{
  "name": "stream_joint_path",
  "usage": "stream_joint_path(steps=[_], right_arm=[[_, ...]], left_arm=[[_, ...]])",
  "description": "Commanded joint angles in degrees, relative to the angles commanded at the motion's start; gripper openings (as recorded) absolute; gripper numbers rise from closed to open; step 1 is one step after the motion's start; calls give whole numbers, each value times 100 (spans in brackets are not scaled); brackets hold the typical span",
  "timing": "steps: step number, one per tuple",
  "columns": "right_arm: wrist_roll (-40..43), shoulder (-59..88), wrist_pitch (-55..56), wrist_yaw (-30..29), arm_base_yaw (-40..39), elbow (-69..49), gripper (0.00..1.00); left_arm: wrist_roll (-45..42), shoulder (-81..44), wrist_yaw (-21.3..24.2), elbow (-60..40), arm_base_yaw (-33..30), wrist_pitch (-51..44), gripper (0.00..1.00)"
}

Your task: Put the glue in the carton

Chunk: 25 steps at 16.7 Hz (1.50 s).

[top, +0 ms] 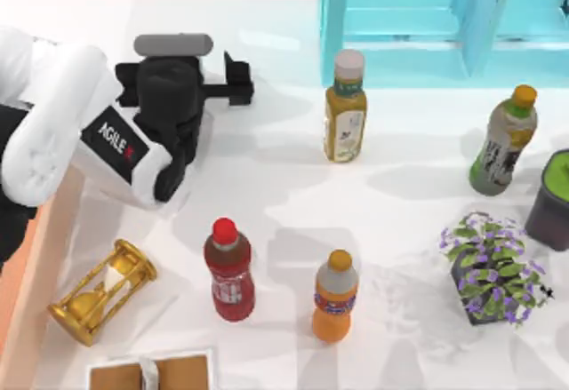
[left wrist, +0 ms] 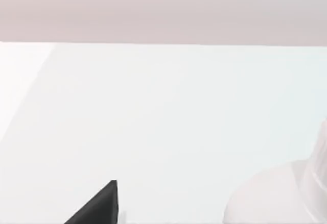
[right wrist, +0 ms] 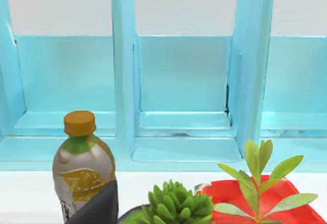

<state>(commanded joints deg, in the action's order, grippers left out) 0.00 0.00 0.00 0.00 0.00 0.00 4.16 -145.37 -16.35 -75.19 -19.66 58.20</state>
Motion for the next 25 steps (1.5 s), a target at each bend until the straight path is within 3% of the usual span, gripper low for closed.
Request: stream_joint_path(steps=[1, 14, 25], right_arm=[[0, 0, 0, 0, 0, 0, 100], [0, 0, 0, 0, 0, 0, 100], [0, 0, 0, 0, 0, 0, 100]], left_arm=[[0, 0, 0, 0, 0, 0, 100], [0, 0, 0, 0, 0, 0, 2], [-7, 96, 0, 12, -16, -86, 0]])
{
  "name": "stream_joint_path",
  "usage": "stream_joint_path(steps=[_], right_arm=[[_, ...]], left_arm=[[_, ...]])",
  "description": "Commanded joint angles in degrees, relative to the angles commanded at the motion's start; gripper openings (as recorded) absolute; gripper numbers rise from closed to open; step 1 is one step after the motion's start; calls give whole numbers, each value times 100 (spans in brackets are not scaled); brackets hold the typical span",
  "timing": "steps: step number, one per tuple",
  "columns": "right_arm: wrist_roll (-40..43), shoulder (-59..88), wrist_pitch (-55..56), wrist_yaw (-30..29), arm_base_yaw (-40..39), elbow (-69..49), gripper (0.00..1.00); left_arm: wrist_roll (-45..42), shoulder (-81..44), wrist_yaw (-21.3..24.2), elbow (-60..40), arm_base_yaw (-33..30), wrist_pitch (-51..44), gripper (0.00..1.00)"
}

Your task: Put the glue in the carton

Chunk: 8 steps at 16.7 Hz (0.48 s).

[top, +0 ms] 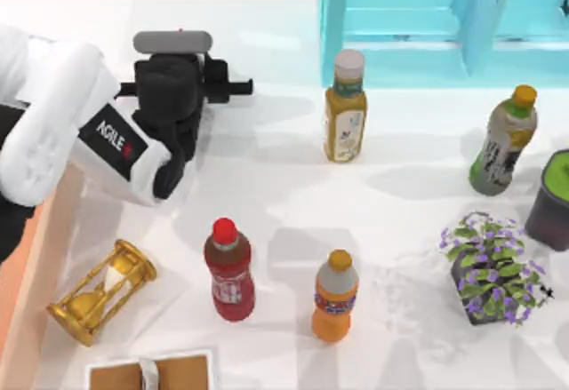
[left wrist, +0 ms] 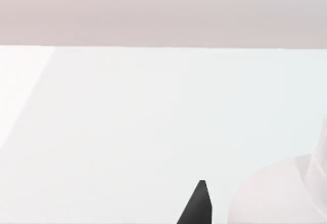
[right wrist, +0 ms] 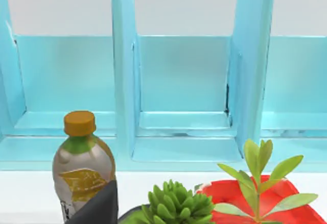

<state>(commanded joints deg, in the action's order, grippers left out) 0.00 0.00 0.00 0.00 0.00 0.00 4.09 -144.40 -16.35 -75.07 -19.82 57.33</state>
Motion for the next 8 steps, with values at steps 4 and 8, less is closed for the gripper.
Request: stream_joint_path(steps=[4, 8], right_arm=[[0, 0, 0, 0, 0, 0, 100], [0, 0, 0, 0, 0, 0, 100]], left_arm=[[-7, 670, -4, 48, 5, -621, 0], [-14, 1396, -14, 79, 4, -1306, 0]])
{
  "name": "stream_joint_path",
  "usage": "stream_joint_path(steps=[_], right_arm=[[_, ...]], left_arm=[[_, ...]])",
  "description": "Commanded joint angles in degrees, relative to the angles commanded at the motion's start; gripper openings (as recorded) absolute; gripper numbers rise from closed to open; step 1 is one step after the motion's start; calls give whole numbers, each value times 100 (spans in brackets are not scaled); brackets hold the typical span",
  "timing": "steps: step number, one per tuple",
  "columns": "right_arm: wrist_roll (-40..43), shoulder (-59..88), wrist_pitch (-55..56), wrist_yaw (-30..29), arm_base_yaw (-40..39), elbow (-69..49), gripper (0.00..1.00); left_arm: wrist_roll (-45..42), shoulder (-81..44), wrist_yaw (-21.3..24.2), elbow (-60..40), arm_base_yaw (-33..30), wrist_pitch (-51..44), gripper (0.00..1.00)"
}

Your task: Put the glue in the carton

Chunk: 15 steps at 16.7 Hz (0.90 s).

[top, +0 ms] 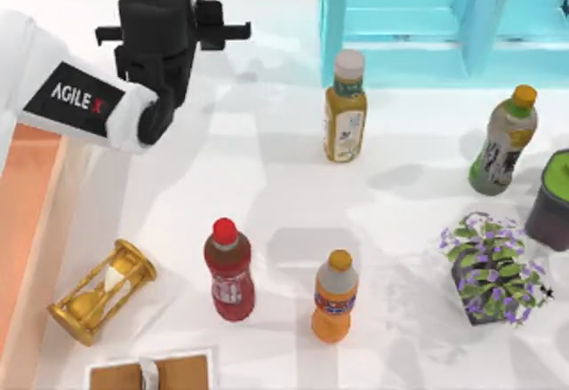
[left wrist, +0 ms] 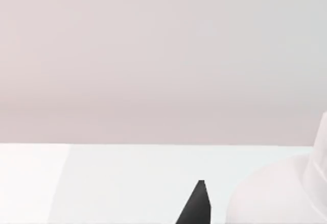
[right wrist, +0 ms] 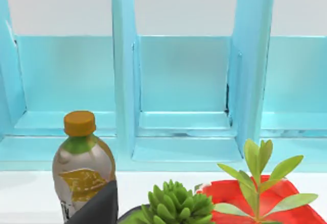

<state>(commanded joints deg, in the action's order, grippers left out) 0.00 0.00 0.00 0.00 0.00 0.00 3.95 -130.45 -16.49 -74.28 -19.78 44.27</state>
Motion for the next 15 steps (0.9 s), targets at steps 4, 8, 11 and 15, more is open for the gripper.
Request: stream_joint_path(steps=[4, 8, 11, 15], right_arm=[[0, 0, 0, 0, 0, 0, 100], [0, 0, 0, 0, 0, 0, 100], [0, 0, 0, 0, 0, 0, 100], [0, 0, 0, 0, 0, 0, 100]], left_arm=[[-2, 151, -3, 5, -1, -148, 0], [-185, 219, 163, -94, 149, -305, 0], [-904, 530, 793, -305, 755, -1008, 0], [-2706, 1062, 2120, -527, 2088, -2700, 0]])
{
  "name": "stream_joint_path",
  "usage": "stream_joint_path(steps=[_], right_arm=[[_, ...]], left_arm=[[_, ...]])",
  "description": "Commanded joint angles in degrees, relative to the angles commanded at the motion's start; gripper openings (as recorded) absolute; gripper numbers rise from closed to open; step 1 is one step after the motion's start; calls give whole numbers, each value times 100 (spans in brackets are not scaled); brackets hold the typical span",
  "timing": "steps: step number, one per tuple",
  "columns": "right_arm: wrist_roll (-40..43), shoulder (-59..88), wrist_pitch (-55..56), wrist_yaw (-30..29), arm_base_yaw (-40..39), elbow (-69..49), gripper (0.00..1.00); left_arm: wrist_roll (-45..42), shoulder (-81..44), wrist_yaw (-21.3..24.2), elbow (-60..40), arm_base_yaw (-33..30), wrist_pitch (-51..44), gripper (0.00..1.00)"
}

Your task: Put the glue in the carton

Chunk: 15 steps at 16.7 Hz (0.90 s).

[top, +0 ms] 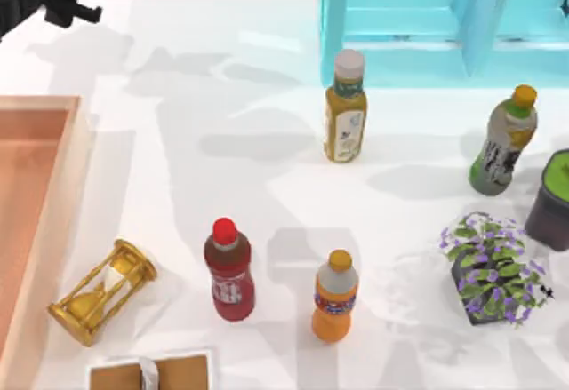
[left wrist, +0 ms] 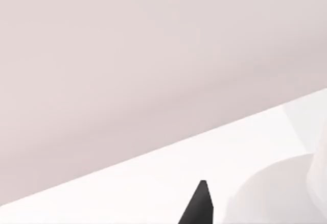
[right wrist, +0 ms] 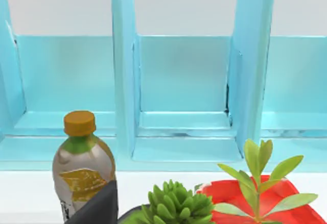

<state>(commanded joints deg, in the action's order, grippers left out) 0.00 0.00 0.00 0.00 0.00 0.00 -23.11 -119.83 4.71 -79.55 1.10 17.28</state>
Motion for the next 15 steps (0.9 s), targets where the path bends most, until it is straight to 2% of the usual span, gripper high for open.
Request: stream_joint_path(steps=[3, 10, 15], right_arm=[[0, 0, 0, 0, 0, 0, 100], [0, 0, 0, 0, 0, 0, 100], [0, 0, 0, 0, 0, 0, 100]], left_arm=[[-1966, 360, 1203, -73, 1186, -1664, 0], [-7306, 656, 4316, 206, 3614, -6151, 0], [-10036, 344, 6053, 744, 4810, -8759, 0]])
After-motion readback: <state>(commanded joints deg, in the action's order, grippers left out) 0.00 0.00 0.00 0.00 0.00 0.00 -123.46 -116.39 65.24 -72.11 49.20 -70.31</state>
